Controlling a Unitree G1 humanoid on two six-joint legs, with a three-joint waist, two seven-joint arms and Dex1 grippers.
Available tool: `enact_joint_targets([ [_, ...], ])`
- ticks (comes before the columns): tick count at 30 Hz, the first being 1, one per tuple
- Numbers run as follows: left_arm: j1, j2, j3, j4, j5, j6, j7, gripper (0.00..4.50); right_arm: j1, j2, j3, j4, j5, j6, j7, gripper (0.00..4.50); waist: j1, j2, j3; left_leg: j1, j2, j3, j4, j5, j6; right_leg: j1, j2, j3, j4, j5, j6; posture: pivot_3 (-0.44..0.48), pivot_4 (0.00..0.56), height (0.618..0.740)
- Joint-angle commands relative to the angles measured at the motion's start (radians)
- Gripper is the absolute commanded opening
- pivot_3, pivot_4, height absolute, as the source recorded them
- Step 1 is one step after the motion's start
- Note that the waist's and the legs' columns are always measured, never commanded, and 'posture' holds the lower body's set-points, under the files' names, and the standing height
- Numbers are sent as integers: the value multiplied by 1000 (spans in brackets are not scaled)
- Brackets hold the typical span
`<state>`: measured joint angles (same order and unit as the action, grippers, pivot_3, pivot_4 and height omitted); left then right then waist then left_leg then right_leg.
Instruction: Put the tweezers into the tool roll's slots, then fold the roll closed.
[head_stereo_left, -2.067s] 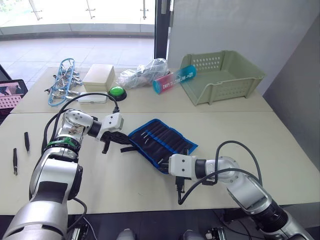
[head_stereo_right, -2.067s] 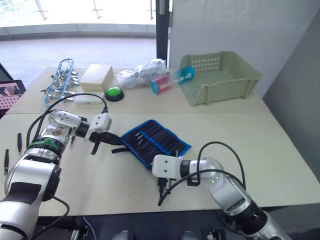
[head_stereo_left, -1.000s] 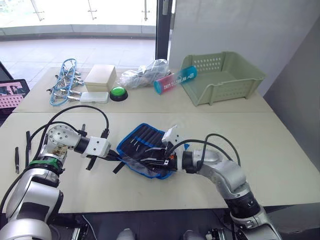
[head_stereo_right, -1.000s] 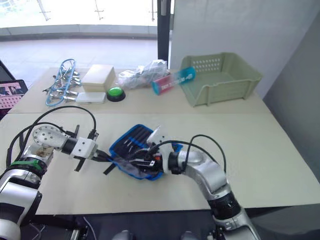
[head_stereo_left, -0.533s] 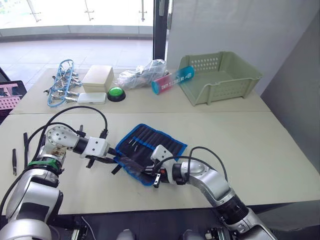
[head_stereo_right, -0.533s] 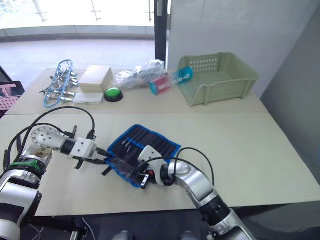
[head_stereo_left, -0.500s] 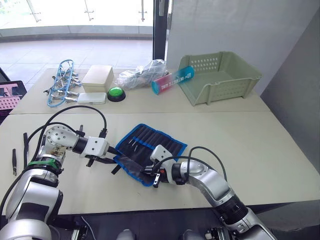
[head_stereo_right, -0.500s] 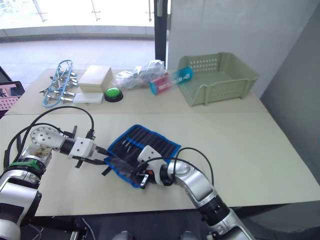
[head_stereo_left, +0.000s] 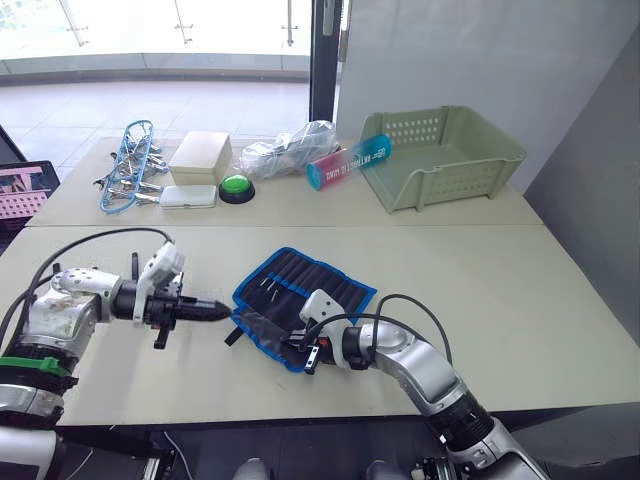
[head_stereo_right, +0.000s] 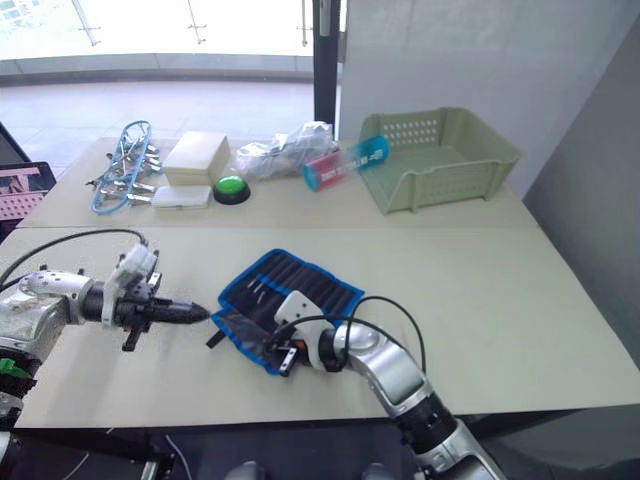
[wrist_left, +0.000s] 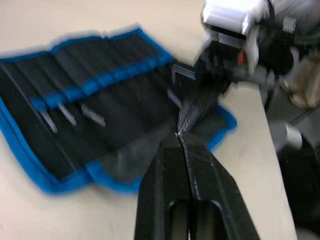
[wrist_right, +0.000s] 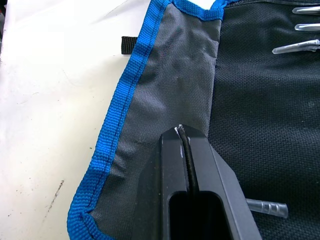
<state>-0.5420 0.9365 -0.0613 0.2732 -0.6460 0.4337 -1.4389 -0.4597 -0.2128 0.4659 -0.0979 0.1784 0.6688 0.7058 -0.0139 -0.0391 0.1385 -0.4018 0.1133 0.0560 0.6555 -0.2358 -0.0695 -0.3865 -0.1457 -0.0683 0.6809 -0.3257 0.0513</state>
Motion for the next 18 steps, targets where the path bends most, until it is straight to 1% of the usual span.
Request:
enact_joint_targets([
  [1,21,-102,80,-112,1,63,249,34,24,-4,23,3,-7,40,-2,0,0,1,0,0,0,0,0,0,0,0,0,0,0,0,0,0,150,716],
  [2,39,-142,83,-132,43,38,321,34,25,-2,23,-2,-4,44,-1,0,1,1,-1,0,0,0,0,0,0,0,0,0,0,0,0,0,150,716],
  [4,91,-208,77,-151,125,-27,421,34,27,-2,24,-9,-3,46,2,0,-3,2,-1,1,0,0,1,0,0,1,0,0,0,0,0,0,150,716],
  [6,146,-266,79,-165,168,-54,491,34,29,-2,25,-15,-3,46,4,0,-7,2,-1,1,0,1,1,0,0,0,0,0,0,0,0,0,150,716],
  [8,208,-287,56,-156,240,-126,511,34,30,-5,23,-22,0,50,8,0,-7,2,-1,1,0,1,0,0,0,-1,0,0,1,0,0,0,150,716],
  [10,229,-312,55,-108,285,-174,542,34,27,-10,20,-28,3,53,14,0,-2,2,-1,0,0,1,0,0,0,-1,0,0,0,0,0,0,150,716],
  [13,245,-347,57,-39,313,-207,565,34,13,-13,13,-31,11,57,26,0,6,2,-1,0,0,1,2,0,1,1,0,0,-1,0,0,0,150,716],
  [18,289,-355,64,-41,325,-224,560,34,-11,-2,-5,-44,27,83,27,0,2,4,-2,1,0,1,3,-1,1,1,0,0,-1,0,0,0,150,716],
])
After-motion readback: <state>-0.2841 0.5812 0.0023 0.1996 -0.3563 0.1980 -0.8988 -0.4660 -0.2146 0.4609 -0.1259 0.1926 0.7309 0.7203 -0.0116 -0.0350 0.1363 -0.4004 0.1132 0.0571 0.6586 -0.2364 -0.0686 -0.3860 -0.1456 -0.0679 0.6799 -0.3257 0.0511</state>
